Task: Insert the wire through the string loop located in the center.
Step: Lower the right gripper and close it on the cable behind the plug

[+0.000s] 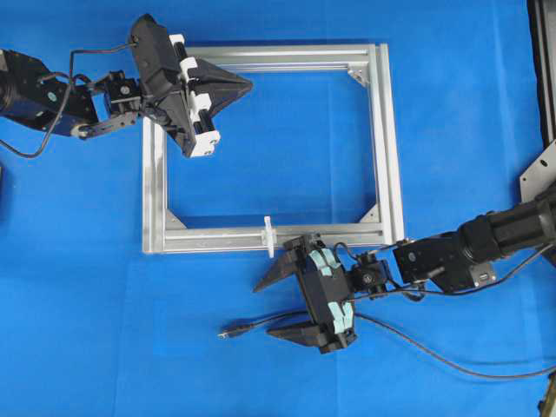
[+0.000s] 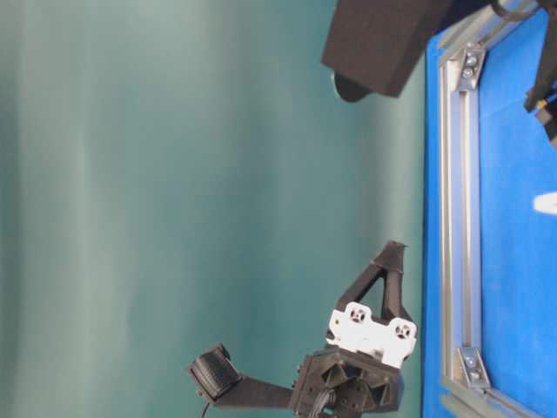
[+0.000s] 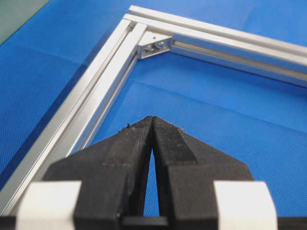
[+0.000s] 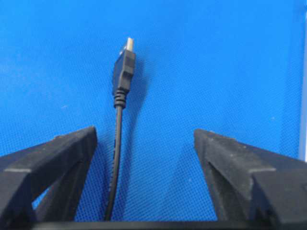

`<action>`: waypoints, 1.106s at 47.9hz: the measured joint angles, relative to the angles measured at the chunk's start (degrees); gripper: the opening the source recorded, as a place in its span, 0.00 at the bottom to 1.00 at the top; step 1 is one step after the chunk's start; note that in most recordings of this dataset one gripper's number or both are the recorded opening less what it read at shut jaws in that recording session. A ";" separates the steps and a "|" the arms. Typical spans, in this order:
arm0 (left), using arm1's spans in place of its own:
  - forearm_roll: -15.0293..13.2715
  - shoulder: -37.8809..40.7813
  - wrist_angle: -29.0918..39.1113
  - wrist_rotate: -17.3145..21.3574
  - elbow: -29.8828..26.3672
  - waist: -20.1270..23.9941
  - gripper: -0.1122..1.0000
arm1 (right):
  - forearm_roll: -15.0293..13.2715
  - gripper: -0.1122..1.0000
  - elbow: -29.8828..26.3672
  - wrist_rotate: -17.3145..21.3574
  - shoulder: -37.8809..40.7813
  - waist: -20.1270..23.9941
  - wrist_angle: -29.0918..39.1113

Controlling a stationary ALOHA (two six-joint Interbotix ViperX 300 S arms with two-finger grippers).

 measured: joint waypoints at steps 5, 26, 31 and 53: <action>0.00 0.00 0.09 0.00 0.00 0.00 0.10 | -0.09 0.48 0.09 -0.18 0.00 0.00 0.00; 0.00 0.00 0.70 0.00 0.09 0.00 0.10 | -1.32 0.08 -0.18 -0.44 0.00 -0.09 0.09; 0.00 0.00 0.70 0.00 0.00 0.09 0.10 | -1.49 0.08 -0.18 -0.44 -0.09 -0.09 0.53; 0.00 0.00 0.70 0.00 0.00 0.09 0.10 | -1.58 0.08 -0.09 -0.62 -9.93 1.14 10.90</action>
